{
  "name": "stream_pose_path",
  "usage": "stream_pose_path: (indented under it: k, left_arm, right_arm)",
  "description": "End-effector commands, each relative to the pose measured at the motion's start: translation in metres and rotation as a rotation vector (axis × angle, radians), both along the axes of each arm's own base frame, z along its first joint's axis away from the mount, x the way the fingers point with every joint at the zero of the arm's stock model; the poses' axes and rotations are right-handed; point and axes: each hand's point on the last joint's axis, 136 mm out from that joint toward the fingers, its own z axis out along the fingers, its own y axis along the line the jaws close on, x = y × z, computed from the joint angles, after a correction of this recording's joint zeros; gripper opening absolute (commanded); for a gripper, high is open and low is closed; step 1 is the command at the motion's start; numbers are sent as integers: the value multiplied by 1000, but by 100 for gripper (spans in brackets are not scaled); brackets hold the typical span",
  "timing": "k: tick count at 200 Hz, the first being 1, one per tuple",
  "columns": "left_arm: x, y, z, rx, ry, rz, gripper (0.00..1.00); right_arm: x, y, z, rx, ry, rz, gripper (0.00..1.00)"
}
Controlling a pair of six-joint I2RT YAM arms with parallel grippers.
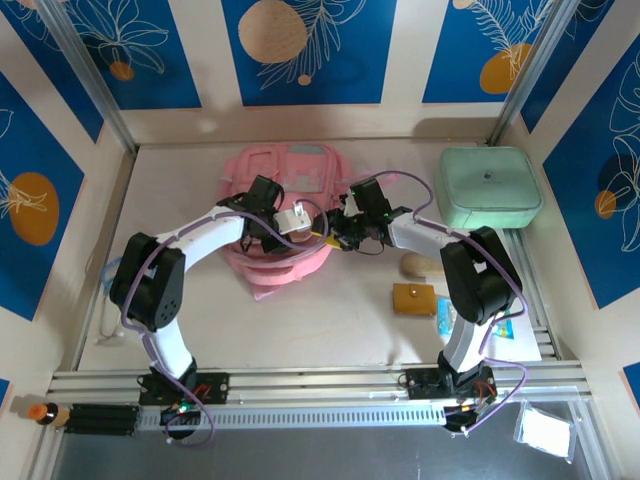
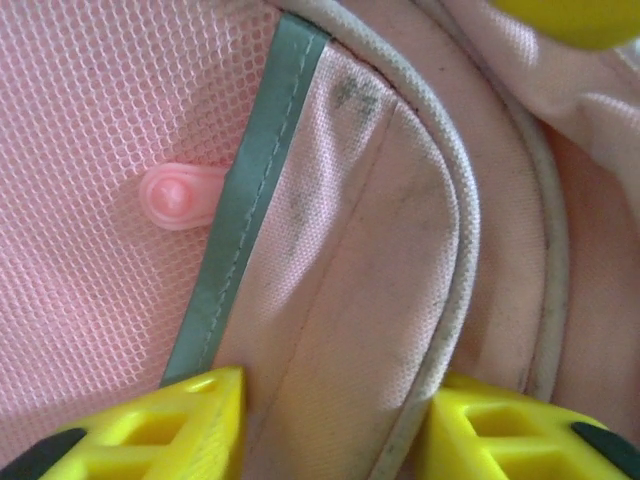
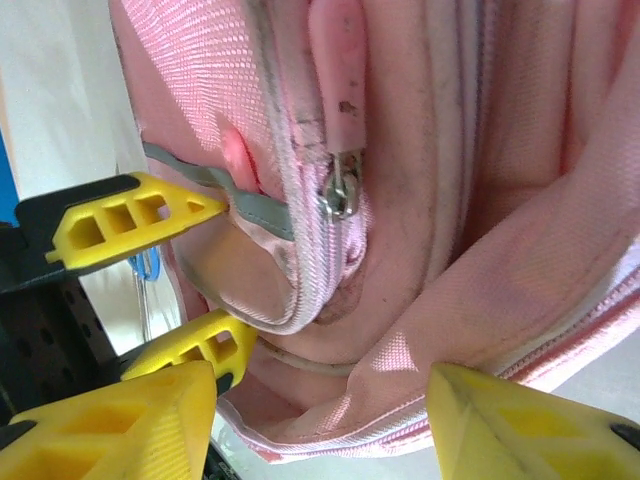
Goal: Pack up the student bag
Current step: Unzip the student bag at the top-center of the table.
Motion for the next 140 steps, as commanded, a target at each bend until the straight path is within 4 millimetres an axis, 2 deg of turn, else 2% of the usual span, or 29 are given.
stream_pose_path:
  k: [1, 32, 52, 93, 122, 140]
  left_arm:
    - [10, -2, 11, -7, -63, 10, 31]
    - [5, -6, 27, -59, -89, -5, 12]
    - [-1, -8, 37, -95, -90, -8, 2]
    - [-15, -16, 68, -238, -121, 8, 0]
    - [-23, -18, 95, -341, -200, 6, 0]
    - [-29, -17, 103, -368, -224, -6, 0]
  right_arm:
    - [-1, -11, -7, -22, 21, -43, 58]
    - [1, -16, 0, -7, -8, -49, 58]
    - [4, -18, 18, 20, -90, -37, 58]
    - [22, -40, 56, 14, -242, -60, 59]
    - [42, -53, 62, 58, -257, -86, 59]
    - [57, -55, 60, 63, -254, -78, 59]
